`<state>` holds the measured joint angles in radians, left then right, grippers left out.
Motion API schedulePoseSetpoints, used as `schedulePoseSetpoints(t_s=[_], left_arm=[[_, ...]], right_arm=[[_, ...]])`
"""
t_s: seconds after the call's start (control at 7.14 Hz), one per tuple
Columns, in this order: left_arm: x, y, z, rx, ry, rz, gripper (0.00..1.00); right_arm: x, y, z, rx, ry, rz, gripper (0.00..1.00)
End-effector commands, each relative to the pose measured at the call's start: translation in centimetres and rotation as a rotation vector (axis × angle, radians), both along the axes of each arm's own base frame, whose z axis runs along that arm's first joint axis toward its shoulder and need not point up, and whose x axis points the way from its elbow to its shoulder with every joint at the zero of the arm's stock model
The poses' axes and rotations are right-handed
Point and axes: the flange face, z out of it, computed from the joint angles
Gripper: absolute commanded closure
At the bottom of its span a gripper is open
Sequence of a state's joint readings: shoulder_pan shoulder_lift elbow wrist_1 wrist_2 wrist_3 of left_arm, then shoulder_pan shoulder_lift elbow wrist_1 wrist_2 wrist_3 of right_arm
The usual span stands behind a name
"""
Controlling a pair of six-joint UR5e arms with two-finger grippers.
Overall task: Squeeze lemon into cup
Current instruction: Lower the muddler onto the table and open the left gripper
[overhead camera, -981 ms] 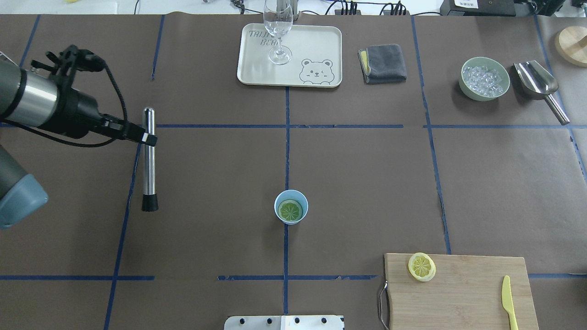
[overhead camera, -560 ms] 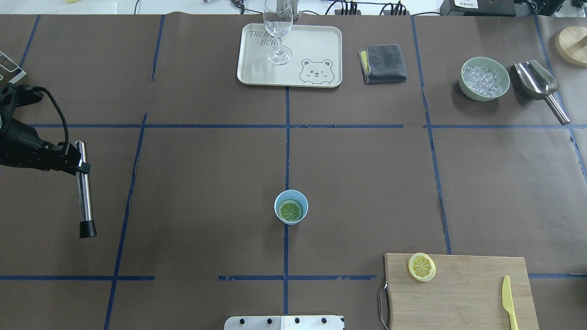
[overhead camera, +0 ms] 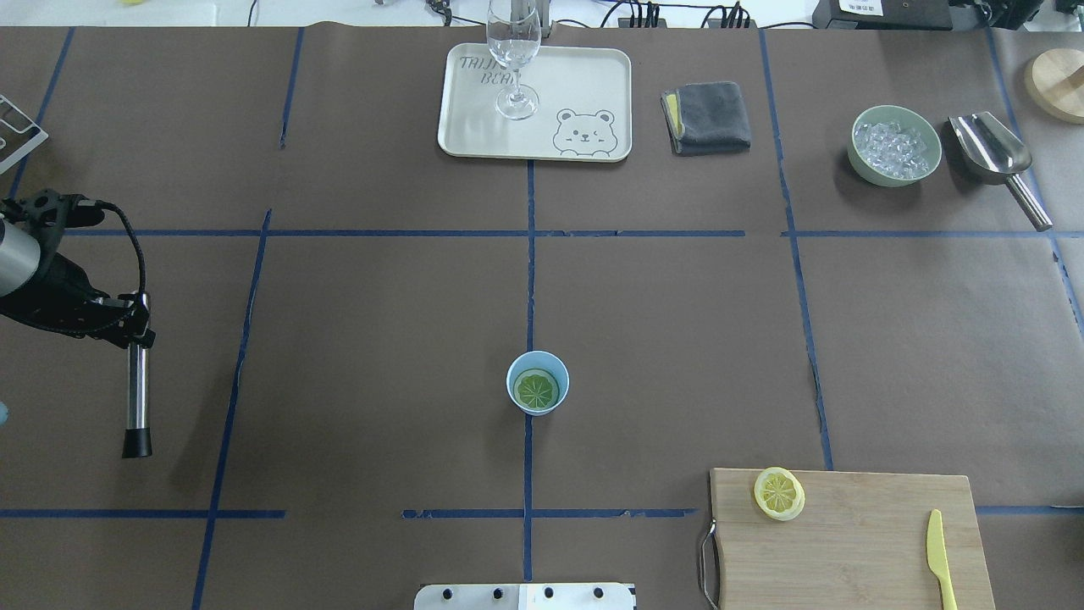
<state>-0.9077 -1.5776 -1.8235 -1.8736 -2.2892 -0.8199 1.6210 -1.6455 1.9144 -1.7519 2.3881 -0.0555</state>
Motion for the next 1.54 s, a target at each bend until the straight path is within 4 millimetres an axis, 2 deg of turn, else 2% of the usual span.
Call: schedulePoseSetpoints(t_s=[0.0,0.14,0.28,0.7,0.98,1.26,1.4], left_arm=[[2.0,-3.8,-2.1,0.096,-0.193,0.124,1.00],[2.1,-4.0,-1.8,0.097,-0.209,0.156,1.00],[2.6,-4.5,-0.2,0.072,-0.225,0.161,1.00],[3.0,-5.2,1.4,0.030,-0.246,0.159,1.00],[1.9,-6.0,3.4,-0.023,-0.267,0.126,1.00],[1.9,-6.1,4.1,-0.065,-0.282,0.092,1.00],[2.0,-6.2,4.7,-0.081,-0.289,0.088,0.81]], right_arm=[[0.0,-0.3,-0.4,0.009,0.002,0.001,0.00],[0.0,-0.6,-0.7,0.006,0.002,0.008,0.00],[0.0,-0.6,-0.7,0.004,0.002,0.010,0.00],[0.0,-1.0,-1.1,0.014,0.004,0.010,0.00],[0.0,-0.9,-1.5,0.022,0.006,0.010,0.00],[0.0,-0.9,-1.9,0.029,0.006,0.010,0.00],[0.0,-0.9,-1.9,0.031,0.006,0.010,0.00]])
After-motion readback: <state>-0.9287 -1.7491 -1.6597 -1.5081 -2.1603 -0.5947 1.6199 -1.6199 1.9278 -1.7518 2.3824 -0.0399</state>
